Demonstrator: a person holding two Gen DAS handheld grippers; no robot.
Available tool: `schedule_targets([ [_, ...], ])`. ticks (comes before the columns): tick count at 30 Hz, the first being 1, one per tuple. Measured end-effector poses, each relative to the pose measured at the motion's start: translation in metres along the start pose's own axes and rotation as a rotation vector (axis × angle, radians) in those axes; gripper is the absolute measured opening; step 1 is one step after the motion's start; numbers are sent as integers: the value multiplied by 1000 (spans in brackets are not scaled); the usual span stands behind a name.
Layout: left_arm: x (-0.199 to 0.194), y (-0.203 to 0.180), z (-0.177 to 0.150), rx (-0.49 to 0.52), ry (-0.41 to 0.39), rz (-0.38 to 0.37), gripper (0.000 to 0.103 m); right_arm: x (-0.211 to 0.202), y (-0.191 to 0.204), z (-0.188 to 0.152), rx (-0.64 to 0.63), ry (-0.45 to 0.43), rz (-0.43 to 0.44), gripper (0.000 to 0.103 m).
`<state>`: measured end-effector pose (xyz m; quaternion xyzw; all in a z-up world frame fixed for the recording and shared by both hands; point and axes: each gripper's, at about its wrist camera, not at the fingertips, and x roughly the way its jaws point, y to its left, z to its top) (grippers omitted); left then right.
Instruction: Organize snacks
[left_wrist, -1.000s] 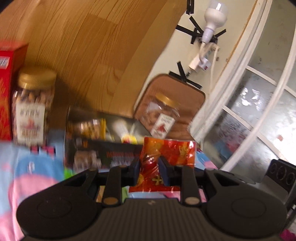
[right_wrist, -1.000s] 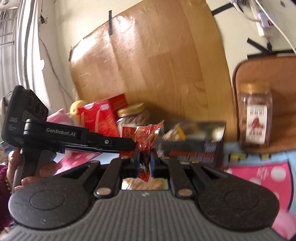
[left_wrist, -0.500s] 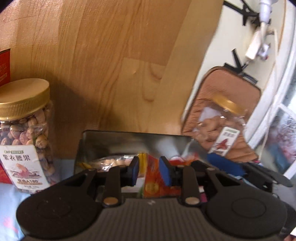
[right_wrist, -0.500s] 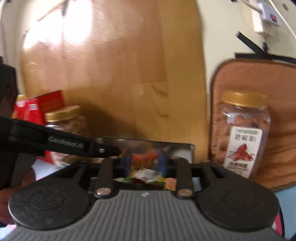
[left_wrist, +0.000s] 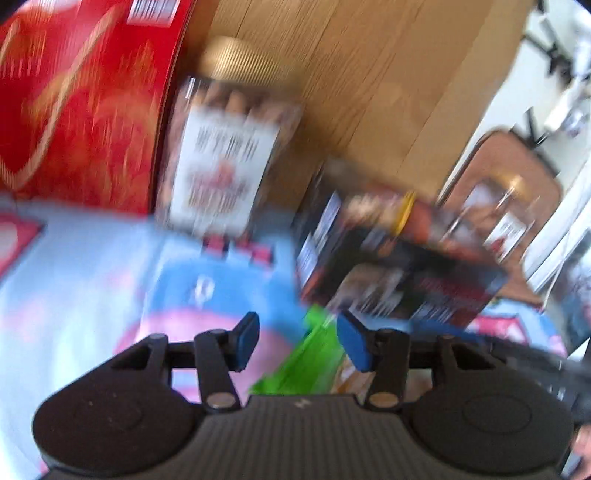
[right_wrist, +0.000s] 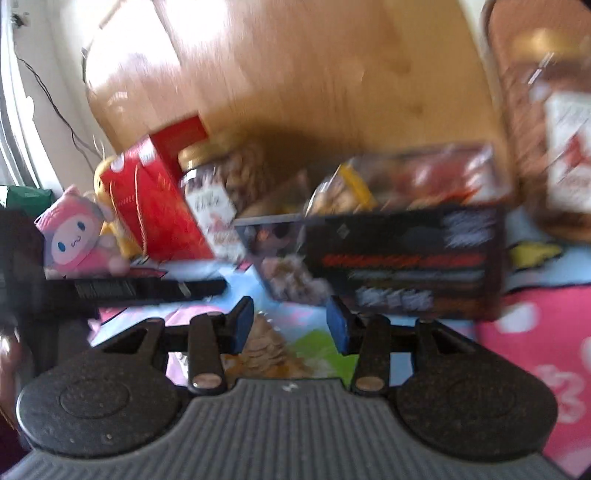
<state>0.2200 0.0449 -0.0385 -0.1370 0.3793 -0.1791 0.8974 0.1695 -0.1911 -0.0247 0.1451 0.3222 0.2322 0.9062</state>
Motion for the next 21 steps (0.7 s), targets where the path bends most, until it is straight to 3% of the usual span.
schedule_targets([
  [1,-2,1,-4,0,-21,-8,47,7,1,-3,14,38,0,48],
  [3,-11,-3,-8,6,-1,-45,43,6,-3,-11,115,89,94,50],
  [4,-17,-6,-12,15,19,-59,36,1,2,-16,111,93,107,47],
  [6,-34,-14,-27,75,25,-44,36,-17,16,-28,43,94,95,47],
  [9,-64,-17,-61,96,23,-83,36,-51,29,-55,23,91,118,47],
  [12,-94,-15,-95,81,11,-150,37,-81,37,-83,21,62,141,47],
  [14,-109,-17,-110,96,0,-147,44,-97,43,-97,15,23,143,47],
  [18,-130,-7,-115,23,1,-145,42,-125,39,-102,89,-115,130,47],
  [21,-147,-1,-121,-17,-4,-191,42,-141,28,-110,164,-125,144,47],
])
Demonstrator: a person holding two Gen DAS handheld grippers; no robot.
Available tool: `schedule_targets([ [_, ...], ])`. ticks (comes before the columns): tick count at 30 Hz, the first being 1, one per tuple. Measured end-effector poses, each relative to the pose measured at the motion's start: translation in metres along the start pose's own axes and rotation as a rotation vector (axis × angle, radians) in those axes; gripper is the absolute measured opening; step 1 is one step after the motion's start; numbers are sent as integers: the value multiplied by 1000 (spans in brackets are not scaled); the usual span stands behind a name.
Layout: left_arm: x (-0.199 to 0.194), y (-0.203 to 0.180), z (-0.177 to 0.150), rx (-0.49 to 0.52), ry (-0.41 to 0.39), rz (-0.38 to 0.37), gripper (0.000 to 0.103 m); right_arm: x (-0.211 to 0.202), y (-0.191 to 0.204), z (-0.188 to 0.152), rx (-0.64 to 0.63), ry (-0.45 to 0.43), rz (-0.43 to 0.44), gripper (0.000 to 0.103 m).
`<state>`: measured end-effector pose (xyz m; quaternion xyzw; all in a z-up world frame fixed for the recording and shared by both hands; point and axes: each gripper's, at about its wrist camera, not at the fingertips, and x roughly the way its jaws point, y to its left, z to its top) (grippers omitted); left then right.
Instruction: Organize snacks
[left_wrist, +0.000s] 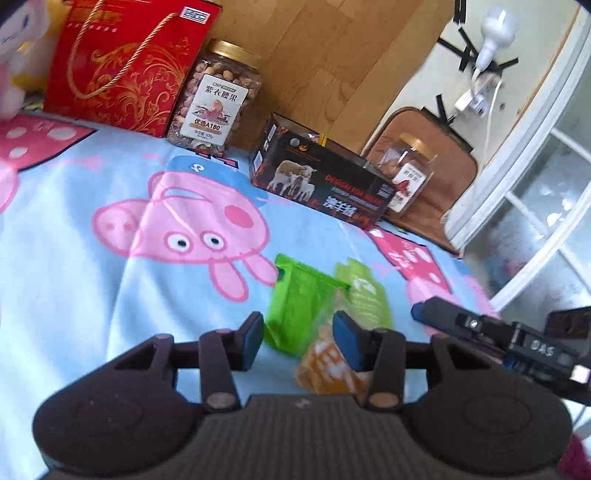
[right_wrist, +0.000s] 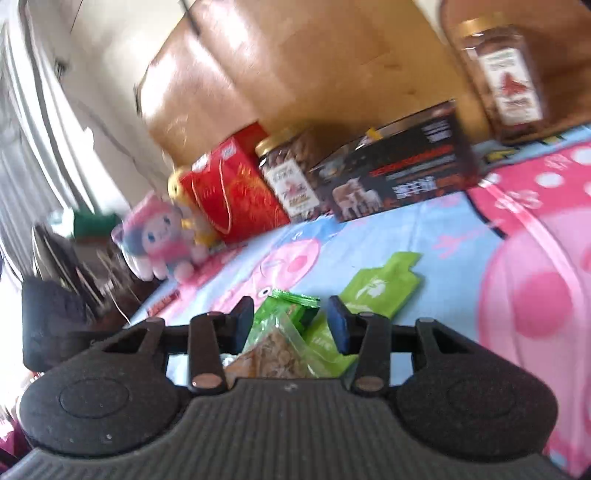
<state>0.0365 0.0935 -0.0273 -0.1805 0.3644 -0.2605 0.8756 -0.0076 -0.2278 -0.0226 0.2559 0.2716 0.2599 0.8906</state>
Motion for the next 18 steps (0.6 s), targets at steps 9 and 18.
schedule_targets([
  [9,0,-20,-30,41,73,-64,40,-9,8,-39,29,115,-12,25],
  [18,-22,-25,-46,67,69,-81,43,-30,15,-63,39,149,60,27],
])
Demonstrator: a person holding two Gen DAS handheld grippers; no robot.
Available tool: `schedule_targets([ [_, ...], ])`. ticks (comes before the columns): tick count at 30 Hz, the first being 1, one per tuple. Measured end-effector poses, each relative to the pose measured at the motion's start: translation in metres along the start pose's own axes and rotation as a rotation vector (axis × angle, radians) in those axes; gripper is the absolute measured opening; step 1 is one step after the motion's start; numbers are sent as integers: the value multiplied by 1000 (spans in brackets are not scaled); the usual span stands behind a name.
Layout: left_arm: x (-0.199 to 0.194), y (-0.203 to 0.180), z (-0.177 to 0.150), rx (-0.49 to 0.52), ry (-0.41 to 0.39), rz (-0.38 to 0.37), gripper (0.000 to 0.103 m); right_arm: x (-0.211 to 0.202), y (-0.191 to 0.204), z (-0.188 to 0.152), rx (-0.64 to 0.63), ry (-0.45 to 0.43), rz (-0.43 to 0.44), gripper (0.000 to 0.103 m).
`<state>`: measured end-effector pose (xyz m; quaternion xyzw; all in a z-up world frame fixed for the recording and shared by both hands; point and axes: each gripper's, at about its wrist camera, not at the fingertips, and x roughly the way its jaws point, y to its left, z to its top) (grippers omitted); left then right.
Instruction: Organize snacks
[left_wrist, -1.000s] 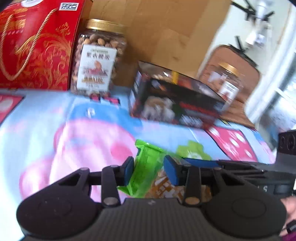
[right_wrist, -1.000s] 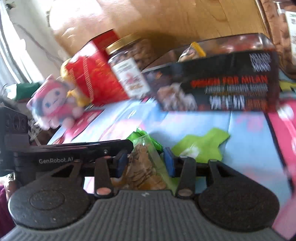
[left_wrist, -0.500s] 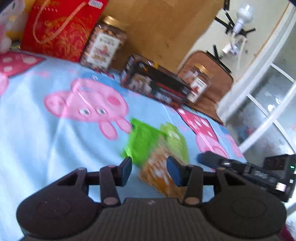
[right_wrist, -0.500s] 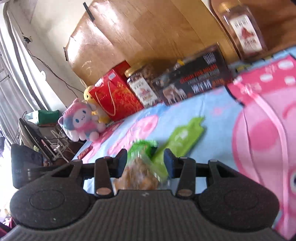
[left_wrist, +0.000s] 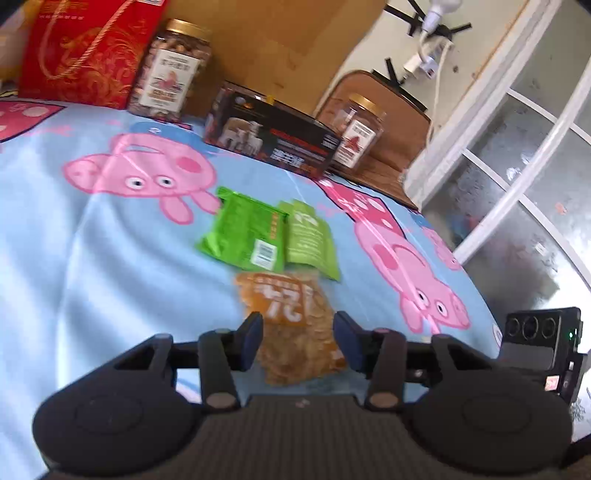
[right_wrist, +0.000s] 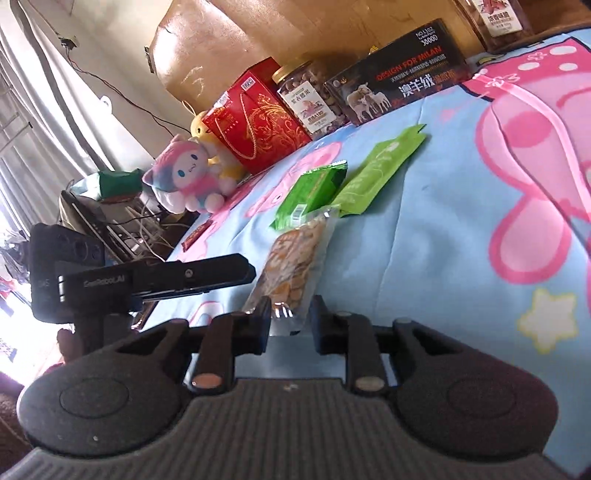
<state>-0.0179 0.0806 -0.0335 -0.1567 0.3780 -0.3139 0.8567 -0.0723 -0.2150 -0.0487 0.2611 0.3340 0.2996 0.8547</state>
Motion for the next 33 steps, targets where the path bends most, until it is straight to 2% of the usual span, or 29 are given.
schedule_targets([
  [4,-8,11,1,-51,-5,-15,45,0,-8,10,42,-32,-8,30],
  [6,-5,11,-2,-48,13,-29,45,5,-13,14,69,-28,-3,30],
  [8,3,9,-6,-32,45,-12,41,14,-15,17,80,-16,-5,29],
  [12,6,8,-8,-6,29,3,40,29,-8,20,75,15,32,30],
  [14,6,10,-8,-9,29,-3,40,36,-4,17,64,44,77,30],
  [17,6,12,-8,-12,28,-9,39,37,-3,12,74,55,119,25],
  [18,6,14,-8,-20,28,-18,39,36,-6,11,90,61,128,19],
  [19,5,15,-7,-27,29,-30,43,35,-11,10,115,63,136,17],
  [20,5,15,-7,-35,31,-45,49,32,-15,9,136,56,148,16],
  [25,7,11,-7,-36,38,-73,61,11,-19,0,124,-6,144,16],
  [28,12,14,-4,-85,61,-144,69,1,-27,-5,160,-42,231,16],
  [30,17,17,-3,-130,81,-197,69,-4,-30,-6,181,-64,303,15],
  [33,25,22,-1,-195,99,-253,66,-8,-33,-5,210,-84,354,15],
])
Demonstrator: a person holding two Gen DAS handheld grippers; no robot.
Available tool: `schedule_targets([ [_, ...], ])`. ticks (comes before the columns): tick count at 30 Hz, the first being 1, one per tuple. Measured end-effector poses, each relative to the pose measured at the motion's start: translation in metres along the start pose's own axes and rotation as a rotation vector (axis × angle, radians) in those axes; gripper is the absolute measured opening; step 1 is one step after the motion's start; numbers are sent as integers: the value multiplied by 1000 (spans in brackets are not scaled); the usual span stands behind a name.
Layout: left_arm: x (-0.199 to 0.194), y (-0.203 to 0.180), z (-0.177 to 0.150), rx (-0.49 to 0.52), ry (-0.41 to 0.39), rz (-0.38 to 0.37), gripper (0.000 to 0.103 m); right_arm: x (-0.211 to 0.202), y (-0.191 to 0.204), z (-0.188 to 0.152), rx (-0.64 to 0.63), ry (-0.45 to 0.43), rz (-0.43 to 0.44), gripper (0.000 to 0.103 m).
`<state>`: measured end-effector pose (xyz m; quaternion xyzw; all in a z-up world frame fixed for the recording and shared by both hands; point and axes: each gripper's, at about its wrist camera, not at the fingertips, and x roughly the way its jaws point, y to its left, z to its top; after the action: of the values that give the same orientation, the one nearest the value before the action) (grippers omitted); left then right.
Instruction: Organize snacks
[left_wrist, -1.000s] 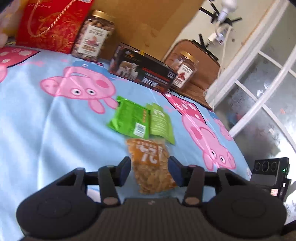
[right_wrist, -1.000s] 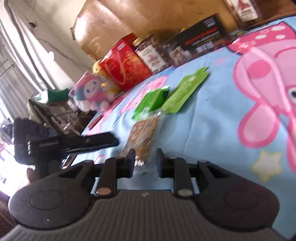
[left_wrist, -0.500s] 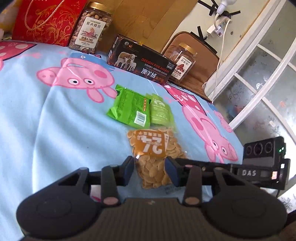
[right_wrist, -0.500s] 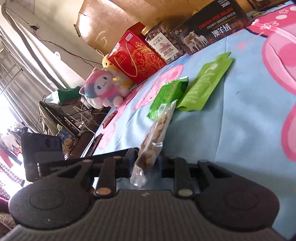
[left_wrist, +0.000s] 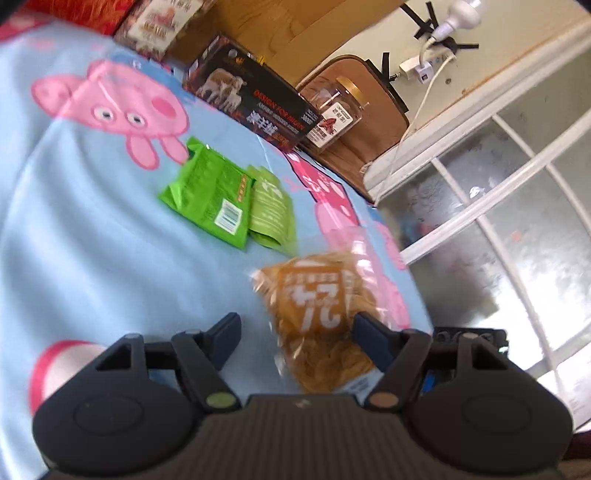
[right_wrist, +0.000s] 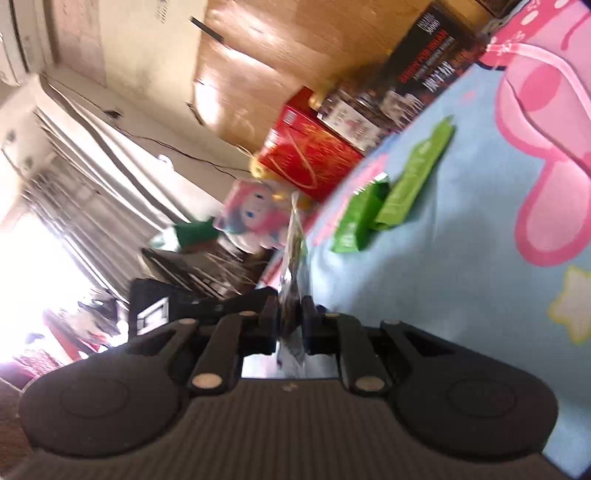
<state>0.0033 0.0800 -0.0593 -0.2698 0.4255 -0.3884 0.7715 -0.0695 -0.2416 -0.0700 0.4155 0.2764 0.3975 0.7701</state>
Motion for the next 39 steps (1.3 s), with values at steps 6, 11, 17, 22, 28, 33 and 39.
schedule_targets([
  [6,11,4,2,-39,3,15,28,3,-4,-1,4,13,-93,18],
  [11,17,9,3,-63,8,24,27,4,6,-3,-94,20,-175,19],
  [17,16,13,2,-64,12,15,24,2,15,-9,-217,44,-250,27],
  [22,16,9,1,-29,14,27,24,-3,19,-16,-269,53,-301,30],
  [28,19,-12,-5,104,11,83,24,-6,26,-20,-315,62,-358,27],
  [33,9,-28,1,179,-30,84,24,-5,29,-12,-323,44,-361,26],
  [39,10,-54,43,307,-87,136,25,11,38,27,-405,0,-370,26],
])
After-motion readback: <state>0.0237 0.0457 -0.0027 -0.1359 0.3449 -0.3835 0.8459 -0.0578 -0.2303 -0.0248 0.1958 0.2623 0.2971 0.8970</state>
